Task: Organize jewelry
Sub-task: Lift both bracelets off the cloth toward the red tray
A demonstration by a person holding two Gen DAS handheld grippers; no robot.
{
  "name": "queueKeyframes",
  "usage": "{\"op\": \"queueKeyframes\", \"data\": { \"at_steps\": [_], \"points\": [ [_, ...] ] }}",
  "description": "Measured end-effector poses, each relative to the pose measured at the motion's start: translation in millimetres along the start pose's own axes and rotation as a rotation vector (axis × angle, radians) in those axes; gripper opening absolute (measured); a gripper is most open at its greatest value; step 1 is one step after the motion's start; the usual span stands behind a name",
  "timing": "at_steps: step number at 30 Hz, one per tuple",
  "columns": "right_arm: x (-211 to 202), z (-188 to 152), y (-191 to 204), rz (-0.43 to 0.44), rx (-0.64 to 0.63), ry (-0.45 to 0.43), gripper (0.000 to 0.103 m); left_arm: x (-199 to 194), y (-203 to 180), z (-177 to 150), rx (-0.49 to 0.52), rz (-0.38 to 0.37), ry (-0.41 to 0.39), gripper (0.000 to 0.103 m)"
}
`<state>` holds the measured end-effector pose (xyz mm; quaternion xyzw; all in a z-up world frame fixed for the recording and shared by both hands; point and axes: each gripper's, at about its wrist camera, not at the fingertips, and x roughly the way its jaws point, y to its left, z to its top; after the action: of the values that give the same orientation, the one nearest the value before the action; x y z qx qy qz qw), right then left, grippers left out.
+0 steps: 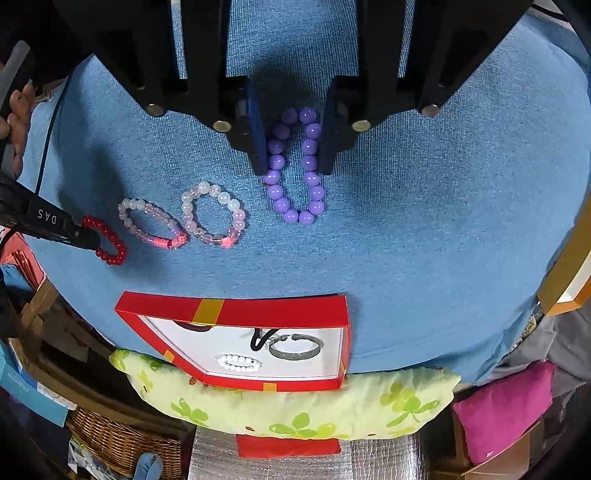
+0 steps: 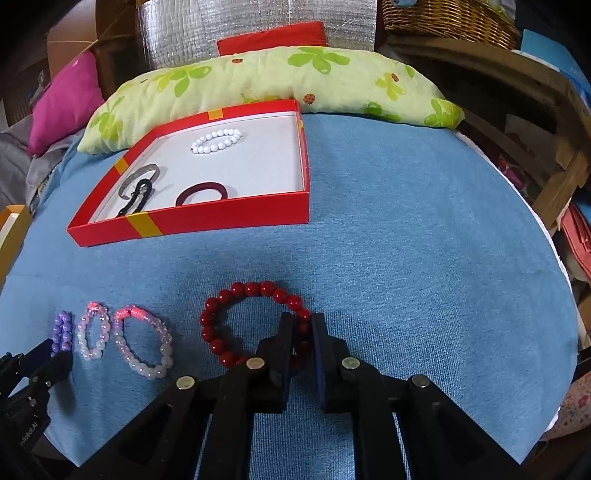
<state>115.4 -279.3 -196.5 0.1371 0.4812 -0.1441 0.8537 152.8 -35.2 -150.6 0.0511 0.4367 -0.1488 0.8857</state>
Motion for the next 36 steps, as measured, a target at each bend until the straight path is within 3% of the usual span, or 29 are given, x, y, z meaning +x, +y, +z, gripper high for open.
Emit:
{"op": "queueKeyframes", "data": {
  "at_steps": [9, 11, 21, 28, 30, 36],
  "points": [
    [-2, 0, 0, 0.011, 0.009, -0.001, 0.011, -4, -9, 2, 0.024, 0.006, -0.013, 0.018],
    [-4, 1, -1, 0.039, 0.018, -0.006, 0.011, -7, -11, 4, 0.031, 0.007, -0.027, 0.007],
    [-25, 6, -8, 0.136, 0.053, -0.076, 0.011, -11, -3, 12, -0.008, -0.014, -0.038, 0.007],
    [-14, 6, -17, 0.137, 0.102, -0.007, 0.011, -6, 16, 9, -0.068, -0.045, -0.007, 0.007],
    [-11, 5, -20, 0.141, 0.118, 0.008, 0.011, -5, 19, 8, -0.08, -0.06, 0.002, 0.008],
    [-4, 3, -22, 0.142, 0.134, 0.039, 0.011, -1, 20, 5, -0.095, -0.092, 0.037, 0.033]
  ]
}}
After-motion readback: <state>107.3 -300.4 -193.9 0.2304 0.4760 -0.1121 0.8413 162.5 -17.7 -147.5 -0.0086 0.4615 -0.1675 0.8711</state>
